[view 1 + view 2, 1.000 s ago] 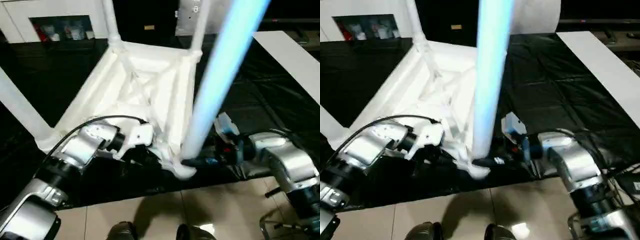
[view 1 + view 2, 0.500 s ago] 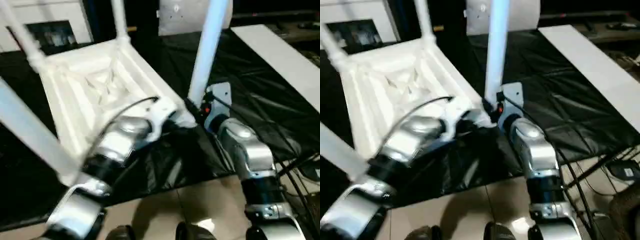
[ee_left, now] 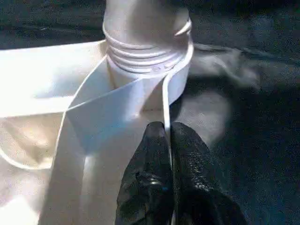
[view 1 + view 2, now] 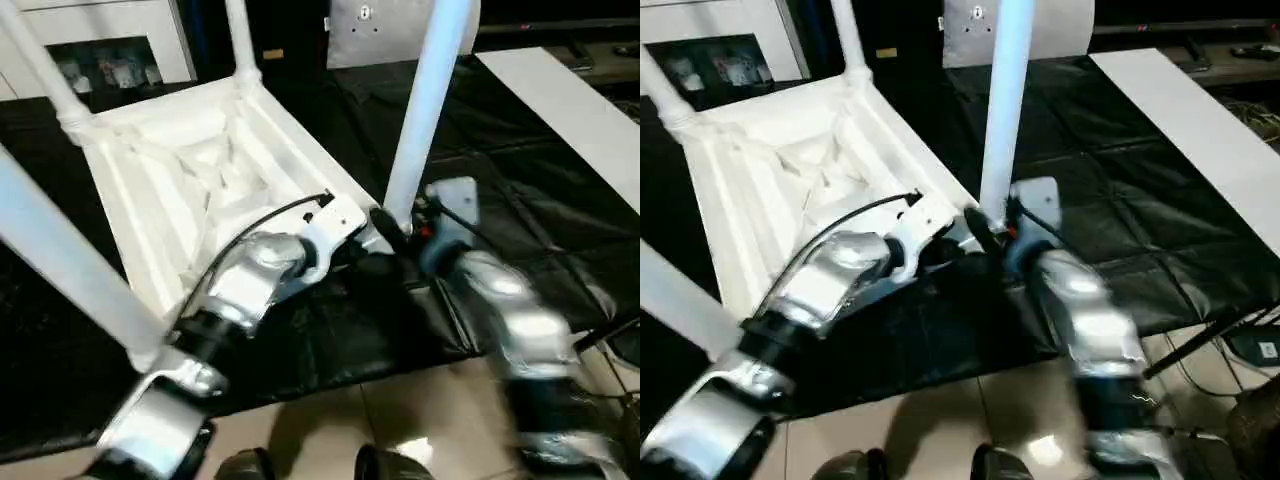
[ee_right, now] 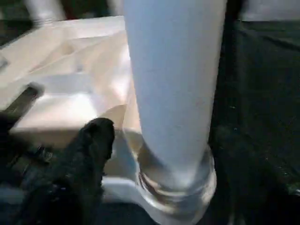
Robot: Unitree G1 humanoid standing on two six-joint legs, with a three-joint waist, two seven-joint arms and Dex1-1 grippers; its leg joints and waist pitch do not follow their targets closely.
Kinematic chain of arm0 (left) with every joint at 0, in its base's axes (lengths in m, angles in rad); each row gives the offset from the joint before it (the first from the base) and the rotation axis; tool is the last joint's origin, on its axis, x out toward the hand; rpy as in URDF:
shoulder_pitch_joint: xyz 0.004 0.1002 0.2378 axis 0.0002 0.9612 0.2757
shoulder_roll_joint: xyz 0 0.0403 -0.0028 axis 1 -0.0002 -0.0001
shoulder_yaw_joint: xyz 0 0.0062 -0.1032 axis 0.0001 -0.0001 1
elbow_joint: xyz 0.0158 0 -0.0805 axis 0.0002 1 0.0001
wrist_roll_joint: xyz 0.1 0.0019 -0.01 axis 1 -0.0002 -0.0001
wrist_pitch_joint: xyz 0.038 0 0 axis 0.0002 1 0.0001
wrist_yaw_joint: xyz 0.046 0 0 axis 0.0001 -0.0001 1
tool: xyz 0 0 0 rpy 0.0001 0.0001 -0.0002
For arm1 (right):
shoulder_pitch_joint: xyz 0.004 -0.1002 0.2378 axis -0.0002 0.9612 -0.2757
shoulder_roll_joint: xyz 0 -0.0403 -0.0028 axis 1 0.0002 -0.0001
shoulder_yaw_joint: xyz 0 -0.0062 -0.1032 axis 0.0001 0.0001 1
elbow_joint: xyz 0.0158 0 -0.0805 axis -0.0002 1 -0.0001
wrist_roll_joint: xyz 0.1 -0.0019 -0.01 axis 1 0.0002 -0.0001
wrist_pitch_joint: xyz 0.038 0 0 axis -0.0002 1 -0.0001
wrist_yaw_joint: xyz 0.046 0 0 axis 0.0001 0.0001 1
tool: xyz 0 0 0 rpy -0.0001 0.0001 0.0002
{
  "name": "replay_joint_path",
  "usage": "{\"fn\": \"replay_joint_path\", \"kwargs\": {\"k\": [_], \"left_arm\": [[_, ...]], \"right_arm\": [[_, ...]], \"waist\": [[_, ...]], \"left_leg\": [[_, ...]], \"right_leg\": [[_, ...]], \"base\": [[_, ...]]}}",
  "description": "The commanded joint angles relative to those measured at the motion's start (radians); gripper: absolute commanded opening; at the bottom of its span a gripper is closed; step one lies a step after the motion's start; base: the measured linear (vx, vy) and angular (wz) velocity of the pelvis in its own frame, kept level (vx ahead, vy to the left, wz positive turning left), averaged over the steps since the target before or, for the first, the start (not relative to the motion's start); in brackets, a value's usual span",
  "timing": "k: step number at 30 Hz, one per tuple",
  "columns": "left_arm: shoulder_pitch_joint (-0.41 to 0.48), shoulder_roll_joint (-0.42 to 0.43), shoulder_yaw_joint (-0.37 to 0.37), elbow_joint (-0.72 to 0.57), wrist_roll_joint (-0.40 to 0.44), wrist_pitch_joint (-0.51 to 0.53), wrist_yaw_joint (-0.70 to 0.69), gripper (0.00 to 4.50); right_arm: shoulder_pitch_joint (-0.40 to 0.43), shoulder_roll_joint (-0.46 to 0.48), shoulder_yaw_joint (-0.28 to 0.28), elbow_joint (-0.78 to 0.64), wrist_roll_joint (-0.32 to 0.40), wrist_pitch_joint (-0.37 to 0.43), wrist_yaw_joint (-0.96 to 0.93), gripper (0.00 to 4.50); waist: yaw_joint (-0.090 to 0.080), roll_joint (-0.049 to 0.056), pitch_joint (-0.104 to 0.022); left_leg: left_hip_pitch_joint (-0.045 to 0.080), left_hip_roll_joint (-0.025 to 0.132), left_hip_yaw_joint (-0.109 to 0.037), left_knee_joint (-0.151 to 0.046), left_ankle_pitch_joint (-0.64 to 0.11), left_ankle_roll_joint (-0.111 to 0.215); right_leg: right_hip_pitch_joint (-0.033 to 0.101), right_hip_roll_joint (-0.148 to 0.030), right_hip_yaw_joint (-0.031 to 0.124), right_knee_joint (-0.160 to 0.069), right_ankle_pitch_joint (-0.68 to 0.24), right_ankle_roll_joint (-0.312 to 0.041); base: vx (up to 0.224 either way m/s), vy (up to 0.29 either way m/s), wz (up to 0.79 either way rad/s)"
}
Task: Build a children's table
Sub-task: Rotate leg to tighten
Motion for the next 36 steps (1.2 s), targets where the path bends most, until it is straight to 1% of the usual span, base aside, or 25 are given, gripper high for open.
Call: {"fn": "replay_joint_path", "kwargs": {"k": [1, 2, 4, 5, 6, 7, 9, 10, 11, 14, 15, 16, 17, 18, 19, 20, 21, 25, 27, 29, 30, 31, 32, 33, 36], "left_arm": [[0.018, 0.004, -0.017, -0.017, -0.027, -0.046, -0.059, 0.0], [0.03, 0.032, -0.026, -0.021, -0.04, -0.083, -0.126, 0.0], [0.038, 0.057, -0.039, -0.026, -0.045, -0.116, -0.18, 0.0], [0.043, 0.078, -0.051, -0.027, -0.05, -0.141, -0.228, 0.0], [0.046, 0.087, -0.057, -0.029, -0.055, -0.148, -0.253, 0.0], [0.053, 0.12, -0.076, -0.036, -0.06, -0.177, -0.322, 0.0], [0.057, 0.144, -0.09, -0.042, -0.066, -0.198, -0.378, 0.0], [0.058, 0.171, -0.106, -0.046, -0.066, -0.231, -0.436, 0.0], [0.058, 0.171, -0.106, -0.046, -0.066, -0.231, -0.436, 0.0], [0.05, 0.21, -0.133, -0.046, -0.056, -0.286, -0.517, 0.0], [0.045, 0.215, -0.137, -0.043, -0.055, -0.297, -0.534, 0.0], [0.033, 0.223, -0.145, -0.039, -0.053, -0.315, -0.565, 0.0], [0.033, 0.223, -0.146, -0.039, -0.053, -0.316, -0.567, 0.0], [0.027, 0.226, -0.151, -0.039, -0.053, -0.325, -0.581, 0.0], [0.017, 0.229, -0.16, -0.035, -0.055, -0.341, -0.607, 0.0], [0.013, 0.23, -0.165, -0.035, -0.054, -0.35, -0.619, 0.0], [0.01, 0.229, -0.168, -0.033, -0.053, -0.358, -0.628, 0.0], [0.003, 0.218, -0.179, -0.04, -0.058, -0.366, -0.658, 0.0], [0.001, 0.216, -0.18, -0.036, -0.058, -0.371, -0.662, 0.0], [-0.002, 0.212, -0.181, -0.026, -0.055, -0.379, -0.667, 0.0], [-0.002, 0.212, -0.181, -0.026, -0.055, -0.379, -0.667, 0.0], [-0.007, 0.209, -0.179, -0.016, -0.055, -0.386, -0.668, 0.0], [-0.008, 0.21, -0.178, -0.012, -0.054, -0.388, -0.668, 0.0], [-0.009, 0.21, -0.178, -0.01, -0.054, -0.389, -0.669, 0.0], [-0.009, 0.215, -0.175, -0.001, -0.053, -0.396, -0.672, 0.0]], "right_arm": [[0.004, -0.012, -0.001, -0.029, 0.025, -0.007, 0.068, 4.14], [0.012, -0.081, 0.008, -0.023, 0.029, -0.022, 0.161, 4.19], [0.019, -0.132, 0.014, -0.021, 0.039, -0.031, 0.238, 4.25], [0.023, -0.183, 0.021, -0.018, 0.055, -0.043, 0.325, 4.35], [0.024, -0.197, 0.022, -0.016, 0.06, -0.046, 0.35, 4.35], [0.026, -0.246, 0.038, -0.019, 0.08, -0.051, 0.437, 4.35], [0.026, -0.283, 0.054, -0.018, 0.095, -0.068, 0.512, 4.35], [0.023, -0.317, 0.078, -0.005, 0.088, -0.106, 0.582, 4.35], [0.023, -0.317, 0.078, -0.005, 0.088, -0.106, 0.582, 4.35], [0.01, -0.358, 0.12, 0.027, 0.073, -0.16, 0.7, 4.35], [0.004, -0.364, 0.13, 0.035, 0.074, -0.167, 0.728, 4.35], [-0.007, -0.368, 0.153, 0.049, 0.076, -0.176, 0.775, 4.19], [-0.008, -0.367, 0.154, 0.049, 0.077, -0.176, 0.777, 4.19], [-0.014, -0.363, 0.164, 0.054, 0.078, -0.176, 0.793, 4.19], [-0.029, -0.355, 0.18, 0.073, 0.079, -0.183, 0.812, 4.06], [-0.039, -0.346, 0.189, 0.084, 0.079, -0.183, 0.82, 4.06], [-0.045, -0.341, 0.195, 0.093, 0.08, -0.186, 0.827, 3.88], [-0.07, -0.309, 0.223, 0.123, 0.092, -0.184, 0.86, 3.58], [-0.073, -0.308, 0.228, 0.13, 0.094, -0.181, 0.876, 3.36], [-0.078, -0.309, 0.237, 0.142, 0.094, -0.181, 0.9, 3.3], [-0.078, -0.309, 0.237, 0.142, 0.094, -0.181, 0.9, 3.16], [-0.081, -0.316, 0.246, 0.15, 0.099, -0.172, 0.924, 3.02], [-0.082, -0.318, 0.248, 0.151, 0.1, -0.169, 0.929, 3.02], [-0.082, -0.319, 0.249, 0.152, 0.101, -0.167, 0.931, 2.86], [-0.083, -0.319, 0.248, 0.154, 0.102, -0.16, 0.944, 2.72]], "waist": [[0.004, -0.015, -0.071], [0.005, -0.015, -0.071], [0.008, -0.018, -0.066], [0.009, -0.019, -0.064], [0.013, -0.018, -0.065], [0.017, -0.016, -0.064], [0.02, -0.018, -0.064], [0.021, -0.018, -0.064], [0.024, -0.017, -0.065], [0.027, -0.02, -0.066], [0.03, -0.023, -0.068], [0.034, -0.025, -0.068], [0.036, -0.023, -0.069], [0.039, -0.023, -0.068], [0.043, -0.024, -0.068], [0.043, -0.024, -0.068], [0.044, -0.026, -0.068], [0.046, -0.028, -0.068], [0.046, -0.028, -0.069], [0.046, -0.03, -0.07], [0.046, -0.03, -0.068], [0.046, -0.03, -0.068], [0.045, -0.03, -0.067], [0.046, -0.03, -0.067], [0.045, -0.029, -0.065]], "left_leg": [[0.002, 0.052, -0.017, -0.047, -0.078, 0.146], [0.004, 0.052, -0.016, -0.046, -0.089, 0.146], [0.005, 0.053, -0.016, -0.047, -0.112, 0.145], [0.006, 0.055, -0.015, -0.048, -0.114, 0.142], [0.008, 0.055, -0.016, -0.048, -0.121, 0.145], [0.008, 0.057, -0.017, -0.049, -0.119, 0.145], [0.011, 0.061, -0.017, -0.049, -0.121, 0.147], [0.012, 0.062, -0.016, -0.049, -0.121, 0.147], [0.012, 0.063, -0.017, -0.049, -0.12, 0.148], [0.011, 0.066, -0.015, -0.046, -0.095, 0.157], [0.011, 0.067, -0.014, -0.045, -0.082, 0.162], [0.01, 0.067, -0.013, -0.044, -0.071, 0.169], [0.01, 0.066, -0.014, -0.042, -0.071, 0.172], [0.012, 0.068, -0.013, -0.042, -0.069, 0.173], [0.013, 0.069, -0.013, -0.042, -0.065, 0.172], [0.012, 0.069, -0.013, -0.042, -0.063, 0.172], [0.013, 0.07, -0.012, -0.043, -0.06, 0.171], [0.013, 0.071, -0.013, -0.042, -0.052, 0.165], [0.014, 0.072, -0.013, -0.042, -0.049, 0.169], [0.012, 0.071, -0.013, -0.041, -0.043, 0.171], [0.01, 0.071, -0.013, -0.04, -0.043, 0.173], [0.011, 0.07, -0.013, -0.04, -0.047, 0.173], [0.011, 0.07, -0.013, -0.04, -0.05, 0.172], [0.011, 0.07, -0.013, -0.041, -0.057, 0.17], [0.011, 0.07, -0.013, -0.041, -0.064, 0.162]], "right_leg": [[0.07, -0.088, 0.056, -0.06, -0.139, -0.21], [0.068, -0.089, 0.054, -0.064, -0.169, -0.211], [0.07, -0.09, 0.055, -0.071, -0.231, -0.195], [0.066, -0.091, 0.056, -0.072, -0.246, -0.192], [0.066, -0.089, 0.055, -0.073, -0.267, -0.187], [0.063, -0.089, 0.054, -0.072, -0.27, -0.184], [0.061, -0.09, 0.055, -0.07, -0.266, -0.188], [0.06, -0.09, 0.055, -0.069, -0.259, -0.192], [0.059, -0.091, 0.054, -0.068, -0.256, -0.194], [0.059, -0.091, 0.055, -0.06, -0.203, -0.216], [0.06, -0.09, 0.055, -0.056, -0.18, -0.223], [0.06, -0.092, 0.055, -0.052, -0.163, -0.23], [0.061, -0.092, 0.053, -0.05, -0.162, -0.235], [0.058, -0.092, 0.054, -0.051, -0.169, -0.237], [0.058, -0.093, 0.055, -0.05, -0.168, -0.238], [0.058, -0.093, 0.055, -0.049, -0.167, -0.239], [0.057, -0.093, 0.055, -0.048, -0.164, -0.241], [0.058, -0.094, 0.055, -0.044, -0.143, -0.251], [0.058, -0.094, 0.055, -0.043, -0.131, -0.257], [0.061, -0.094, 0.055, -0.041, -0.117, -0.26], [0.061, -0.095, 0.055, -0.041, -0.115, -0.26], [0.06, -0.094, 0.055, -0.042, -0.123, -0.259], [0.06, -0.094, 0.054, -0.043, -0.13, -0.258], [0.06, -0.094, 0.054, -0.044, -0.143, -0.255], [0.06, -0.094, 0.055, -0.046, -0.158, -0.25]], "base": [[0.0, 0.0, 0.0], [0.0, 0.0, 0.0], [0.0, 0.0, 0.0], [0.0, 0.0, 0.0], [0.0, 0.0, 0.0], [0.0, 0.0, 0.0], [0.0, 0.0, 0.0], [0.0, 0.0, 0.0], [0.0, 0.0, 0.0], [0.0, 0.0, 0.0], [0.0, 0.0, 0.0], [0.0, 0.0, 0.0], [0.0, 0.0, 0.0], [0.0, 0.0, 0.0], [0.0, 0.0, 0.0], [0.0, 0.0, 0.0], [0.0, 0.0, 0.0], [0.0, 0.0, 0.0], [0.0, 0.0, 0.0], [0.0, 0.0, 0.0], [0.0, 0.0, 0.0], [0.0, 0.0, 0.0], [0.0, 0.0, 0.0], [0.0, 0.0, 0.0], [0.0, 0.0, 0.0]]}}
